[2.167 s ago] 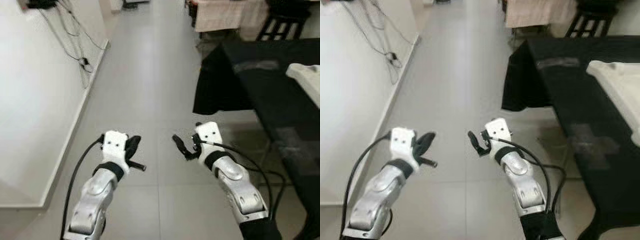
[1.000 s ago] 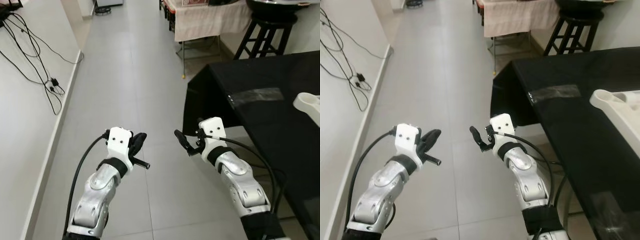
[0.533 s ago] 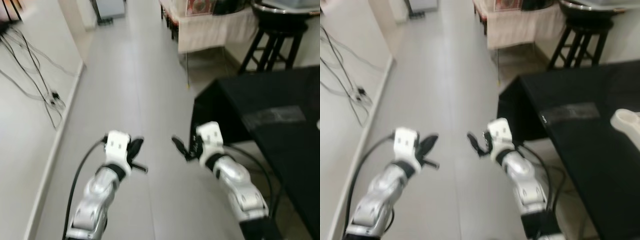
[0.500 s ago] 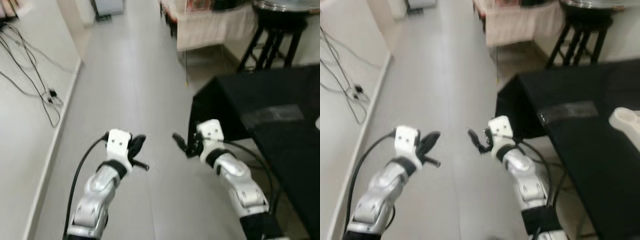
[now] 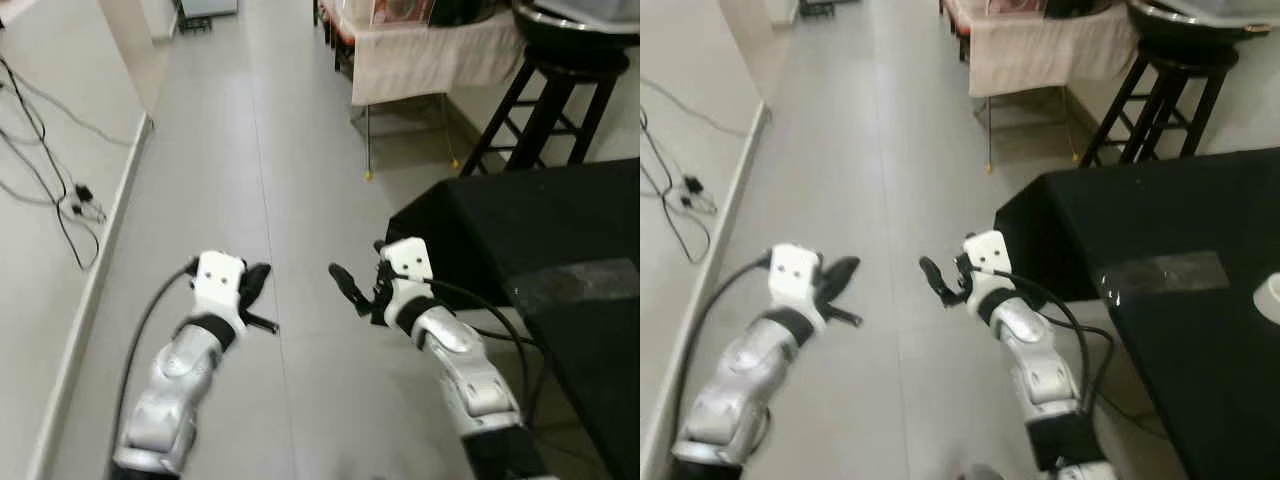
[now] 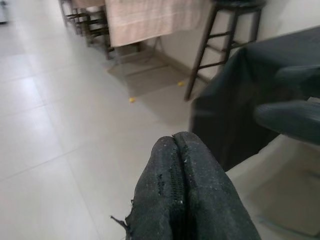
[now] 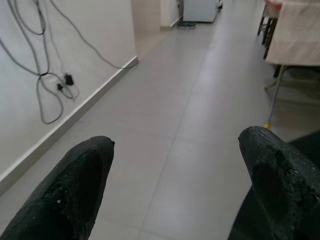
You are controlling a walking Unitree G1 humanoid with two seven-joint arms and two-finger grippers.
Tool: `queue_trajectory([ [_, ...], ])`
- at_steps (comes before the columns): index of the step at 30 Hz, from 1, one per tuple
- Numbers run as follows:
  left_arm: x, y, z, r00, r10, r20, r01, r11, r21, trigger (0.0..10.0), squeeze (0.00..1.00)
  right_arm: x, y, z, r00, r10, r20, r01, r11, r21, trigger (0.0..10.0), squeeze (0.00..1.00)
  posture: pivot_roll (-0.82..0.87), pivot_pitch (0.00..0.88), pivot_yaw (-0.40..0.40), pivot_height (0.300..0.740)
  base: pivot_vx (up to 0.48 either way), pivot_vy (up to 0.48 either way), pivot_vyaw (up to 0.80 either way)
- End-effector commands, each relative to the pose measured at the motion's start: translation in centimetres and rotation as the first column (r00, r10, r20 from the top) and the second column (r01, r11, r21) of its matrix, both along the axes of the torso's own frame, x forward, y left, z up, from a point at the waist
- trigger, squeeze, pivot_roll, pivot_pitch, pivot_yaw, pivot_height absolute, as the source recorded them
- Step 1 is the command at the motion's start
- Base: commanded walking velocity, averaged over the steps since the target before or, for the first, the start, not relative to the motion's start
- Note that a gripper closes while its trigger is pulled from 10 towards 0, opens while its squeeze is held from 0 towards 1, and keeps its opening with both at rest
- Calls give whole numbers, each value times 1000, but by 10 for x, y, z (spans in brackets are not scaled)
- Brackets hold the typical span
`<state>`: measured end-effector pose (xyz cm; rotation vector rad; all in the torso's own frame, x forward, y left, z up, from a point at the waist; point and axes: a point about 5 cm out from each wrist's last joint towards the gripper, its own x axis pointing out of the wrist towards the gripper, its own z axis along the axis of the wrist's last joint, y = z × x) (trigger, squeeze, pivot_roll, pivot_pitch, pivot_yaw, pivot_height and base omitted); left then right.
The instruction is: Building children table
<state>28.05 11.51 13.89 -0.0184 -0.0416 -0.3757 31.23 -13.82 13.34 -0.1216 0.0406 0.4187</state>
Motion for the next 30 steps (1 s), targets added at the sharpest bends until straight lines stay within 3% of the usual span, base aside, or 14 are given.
queue_trajectory([
  [1, 0, 9, -2, 1000, 28, -9, -28, 1000, 14, 10000, 0, -1, 7, 0, 1000, 22, 2, -22, 1000, 19, 10000, 0, -15, 113, 22, 740, 341, 0, 0],
  [5, 0, 9, -2, 1000, 30, -8, -29, 999, 14, 10000, 0, -1, 8, 0, 999, 38, -3, -38, 999, 14, 10000, 0, -8, 110, 18, 740, 344, 0, -759],
  [10, 1, 9, -3, 999, 32, -9, -32, 999, 14, 10000, 0, -1, 9, -1, 999, 49, -8, -49, 998, 30, 10000, 0, -10, 105, 16, 740, 342, 0, 0],
  [19, 1, 8, -4, 1000, 25, -11, -25, 1000, 15, 10000, 0, -2, 9, -1, 998, 66, -7, -65, 997, 49, 10000, 0, -12, 98, 19, 740, 333, 0, -800],
  [30, 0, 7, -5, 1000, 5, -12, -5, 1000, 8, 10000, 0, -3, 8, -2, 997, 72, -6, -72, 995, 76, 10000, 0, -11, 87, 19, 740, 0, 0, -800],
])
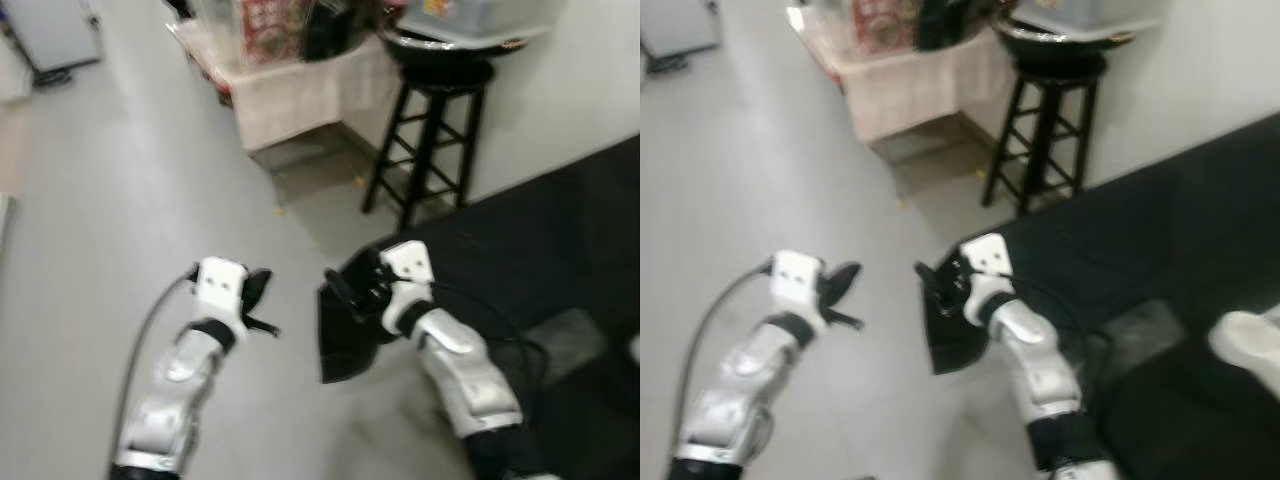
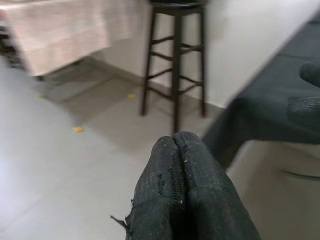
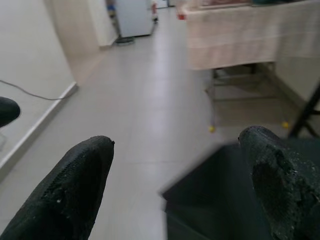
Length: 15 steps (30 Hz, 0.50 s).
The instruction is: Building children table
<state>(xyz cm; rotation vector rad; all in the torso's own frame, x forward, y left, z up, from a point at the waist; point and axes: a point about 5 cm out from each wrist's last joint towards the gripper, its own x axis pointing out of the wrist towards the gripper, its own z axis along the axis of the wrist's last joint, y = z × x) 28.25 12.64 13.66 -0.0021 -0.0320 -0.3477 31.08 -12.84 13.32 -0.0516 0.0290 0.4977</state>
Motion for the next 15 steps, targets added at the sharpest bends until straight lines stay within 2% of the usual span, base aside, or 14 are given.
queue_trajectory([
  [1, -2, -4, -2, 1000, -23, -5, 23, 1000, -10, 10000, 0, -2, -2, -2, 1000, -6, -2, 6, 1000, 5, 10000, 0, -11, 87, 19, 740, 0, 0, -800],
  [15, -1, -5, -1, 1000, -15, -1, 15, 1000, -19, 10000, 0, -1, -3, -1, 1000, 3, 0, -3, 1000, 9, 10000, 0, -33, 102, 6, 740, 0, 0, -800],
])
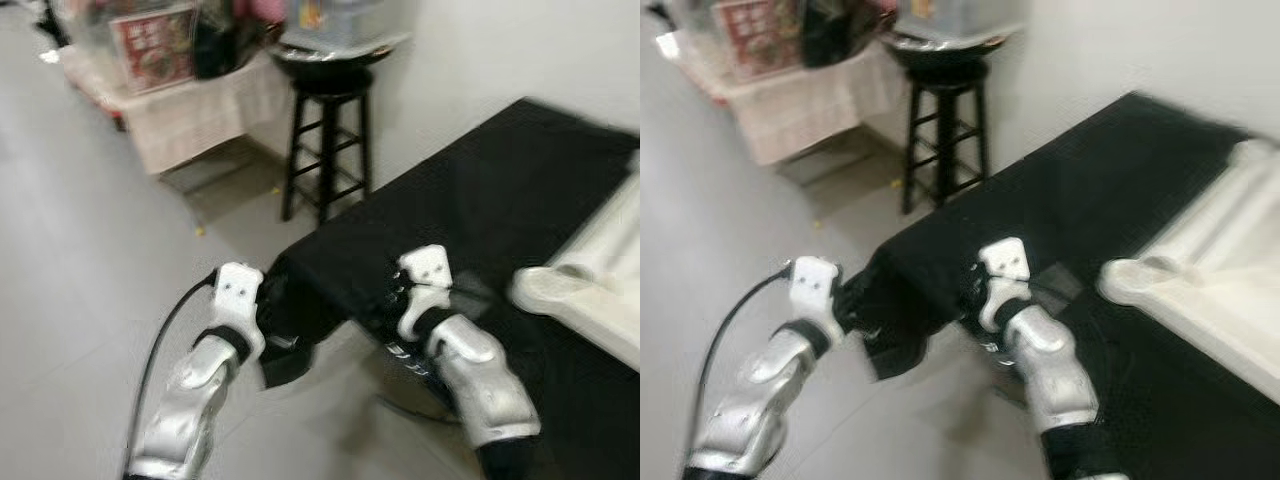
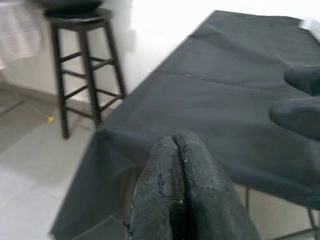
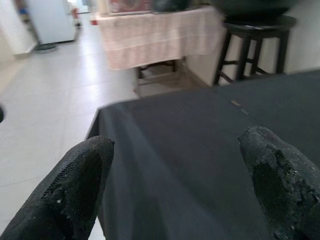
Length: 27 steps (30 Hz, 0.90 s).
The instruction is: Building children table
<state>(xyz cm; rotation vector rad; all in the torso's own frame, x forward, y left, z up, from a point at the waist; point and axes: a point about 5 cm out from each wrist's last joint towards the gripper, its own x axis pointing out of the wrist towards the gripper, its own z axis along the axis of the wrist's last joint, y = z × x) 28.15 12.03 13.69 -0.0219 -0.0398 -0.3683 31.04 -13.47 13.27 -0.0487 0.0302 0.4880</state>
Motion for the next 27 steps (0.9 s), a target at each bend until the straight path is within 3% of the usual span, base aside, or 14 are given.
queue_trajectory([
  [1, 0, 1, -1, 1000, 6, -6, -6, 1000, 1, 10000, 0, -1, 3, 0, 1000, 13, 2, -13, 1000, 6, 10000, 0, -33, 102, 6, 740, 0, 0, -800],
  [27, 2, 5, 2, 999, 42, 20, -42, 999, -10, 10000, 0, -1, 3, 3, 999, 25, 23, -26, 999, 28, 10000, 0, -45, 112, 11, 740, 0, 0, -800],
])
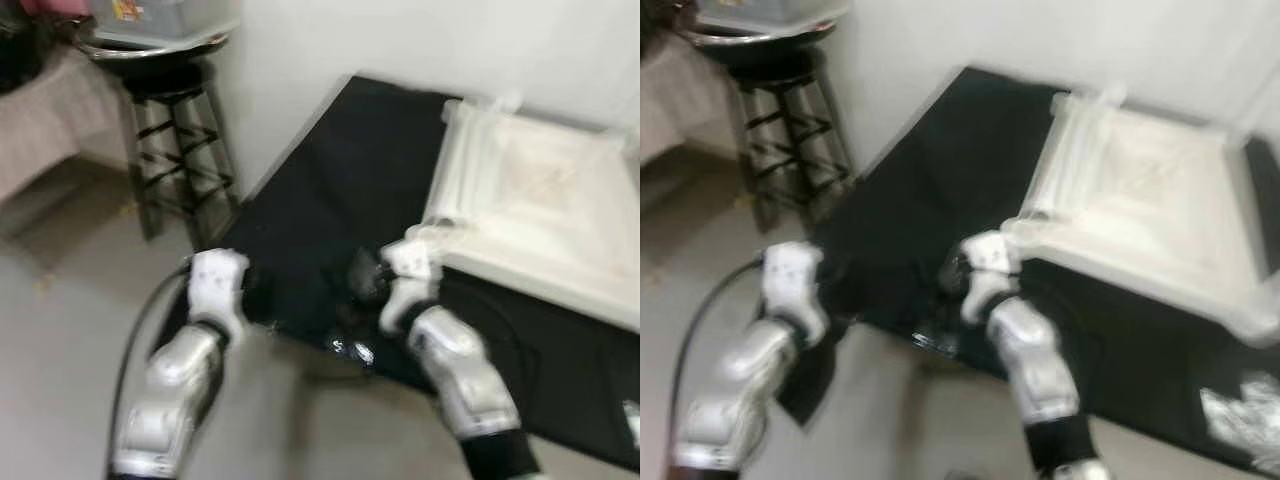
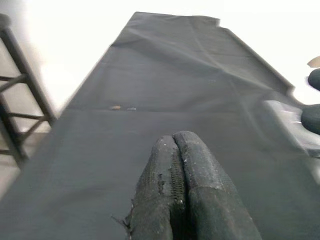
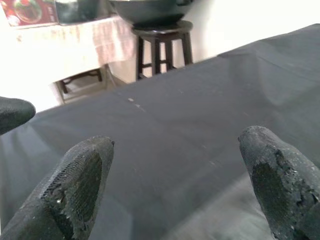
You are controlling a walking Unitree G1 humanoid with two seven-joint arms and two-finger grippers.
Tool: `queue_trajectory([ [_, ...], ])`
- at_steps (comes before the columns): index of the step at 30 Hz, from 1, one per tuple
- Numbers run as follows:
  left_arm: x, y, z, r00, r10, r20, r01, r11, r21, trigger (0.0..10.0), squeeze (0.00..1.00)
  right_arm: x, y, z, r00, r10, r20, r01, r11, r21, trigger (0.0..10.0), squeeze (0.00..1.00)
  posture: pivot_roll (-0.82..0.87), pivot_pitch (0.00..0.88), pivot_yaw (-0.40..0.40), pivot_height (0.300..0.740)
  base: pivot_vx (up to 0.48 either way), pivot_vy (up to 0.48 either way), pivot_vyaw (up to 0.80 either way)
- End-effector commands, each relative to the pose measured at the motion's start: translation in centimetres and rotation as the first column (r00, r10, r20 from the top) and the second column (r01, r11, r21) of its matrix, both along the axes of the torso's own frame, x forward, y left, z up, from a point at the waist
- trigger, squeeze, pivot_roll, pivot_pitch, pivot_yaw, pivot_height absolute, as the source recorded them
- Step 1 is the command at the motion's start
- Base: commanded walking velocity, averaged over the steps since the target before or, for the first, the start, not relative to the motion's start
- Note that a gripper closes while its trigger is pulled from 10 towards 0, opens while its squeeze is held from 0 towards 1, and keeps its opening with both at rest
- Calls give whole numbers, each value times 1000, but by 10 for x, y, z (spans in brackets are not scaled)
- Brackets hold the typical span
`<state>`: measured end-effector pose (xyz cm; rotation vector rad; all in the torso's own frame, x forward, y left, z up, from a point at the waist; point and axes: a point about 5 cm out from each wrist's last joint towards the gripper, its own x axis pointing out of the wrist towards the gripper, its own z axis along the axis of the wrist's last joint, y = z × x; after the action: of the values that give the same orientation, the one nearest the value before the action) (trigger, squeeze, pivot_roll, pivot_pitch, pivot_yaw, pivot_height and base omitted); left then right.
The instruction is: Building children table
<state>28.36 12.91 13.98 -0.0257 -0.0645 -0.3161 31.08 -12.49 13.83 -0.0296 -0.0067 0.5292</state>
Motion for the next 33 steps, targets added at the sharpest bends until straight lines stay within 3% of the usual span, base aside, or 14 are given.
queue_trajectory([
  [1, 0, -3, -1, 1000, -9, -1, 9, 1000, -1, 10000, 0, -1, -6, -3, 1000, -16, -7, 16, 1000, 2, 10000, 0, -45, 112, 11, 740, 0, 0, -800],
  [33, 0, -4, 1, 1000, -5, 12, 5, 1000, -8, 10000, 0, 0, -7, -2, 1000, -7, -1, 7, 1000, 9, 10000, 0, -46, 109, 9, 740, 0, 0, -800],
])
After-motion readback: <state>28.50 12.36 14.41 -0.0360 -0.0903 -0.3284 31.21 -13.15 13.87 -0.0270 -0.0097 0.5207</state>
